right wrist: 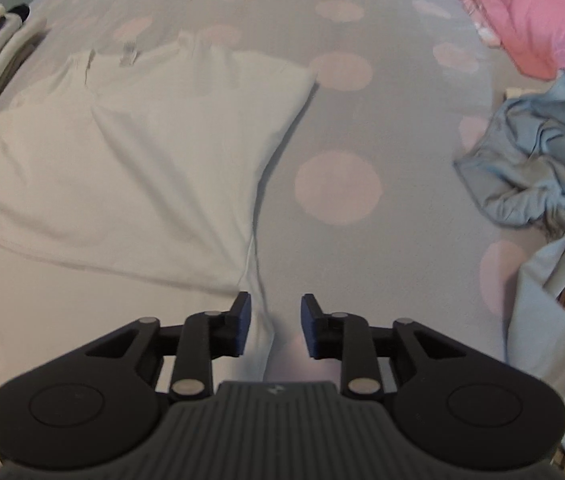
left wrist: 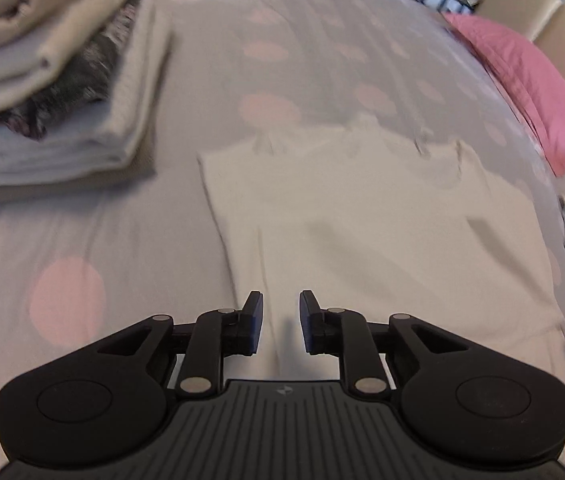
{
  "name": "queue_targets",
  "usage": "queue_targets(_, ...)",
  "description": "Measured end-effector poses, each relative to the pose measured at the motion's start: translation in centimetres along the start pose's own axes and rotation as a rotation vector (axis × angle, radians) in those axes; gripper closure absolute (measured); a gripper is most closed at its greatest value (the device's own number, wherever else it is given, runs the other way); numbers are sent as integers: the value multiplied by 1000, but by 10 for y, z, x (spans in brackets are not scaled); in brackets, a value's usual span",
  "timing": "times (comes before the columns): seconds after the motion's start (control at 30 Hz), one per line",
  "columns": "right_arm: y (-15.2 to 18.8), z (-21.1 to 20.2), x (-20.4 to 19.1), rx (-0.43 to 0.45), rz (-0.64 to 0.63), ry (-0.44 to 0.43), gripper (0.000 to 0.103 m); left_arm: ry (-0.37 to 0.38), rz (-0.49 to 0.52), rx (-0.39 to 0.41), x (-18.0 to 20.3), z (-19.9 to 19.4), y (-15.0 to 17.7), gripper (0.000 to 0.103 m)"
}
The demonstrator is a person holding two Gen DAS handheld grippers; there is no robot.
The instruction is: Fold clothes
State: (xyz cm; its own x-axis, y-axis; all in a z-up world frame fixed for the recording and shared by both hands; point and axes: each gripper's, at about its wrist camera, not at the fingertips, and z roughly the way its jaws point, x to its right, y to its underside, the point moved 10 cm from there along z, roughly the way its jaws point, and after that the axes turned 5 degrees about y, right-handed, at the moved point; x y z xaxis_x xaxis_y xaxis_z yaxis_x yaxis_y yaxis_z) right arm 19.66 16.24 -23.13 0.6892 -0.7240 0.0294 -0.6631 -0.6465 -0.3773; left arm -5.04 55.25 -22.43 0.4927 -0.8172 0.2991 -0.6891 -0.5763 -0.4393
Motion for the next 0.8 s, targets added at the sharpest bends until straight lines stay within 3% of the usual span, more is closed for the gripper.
queue_targets(0.37, -100, 32, 18, 177, 178, -1, 71, -1, -3, 6, 0, 58, -22, 83)
queue_targets(0.47, -125, 47, 21, 183, 208, 14, 71, -1, 15, 36, 2, 61, -23, 83)
queue_targets(0.6, -151, 72, 23, 164, 223, 42, 71, 0, 33, 51, 4, 62, -25, 96)
queue_targets(0.8, -173, 101, 24, 135, 265, 59, 71, -4, 52, 36, 9, 65, -24, 103)
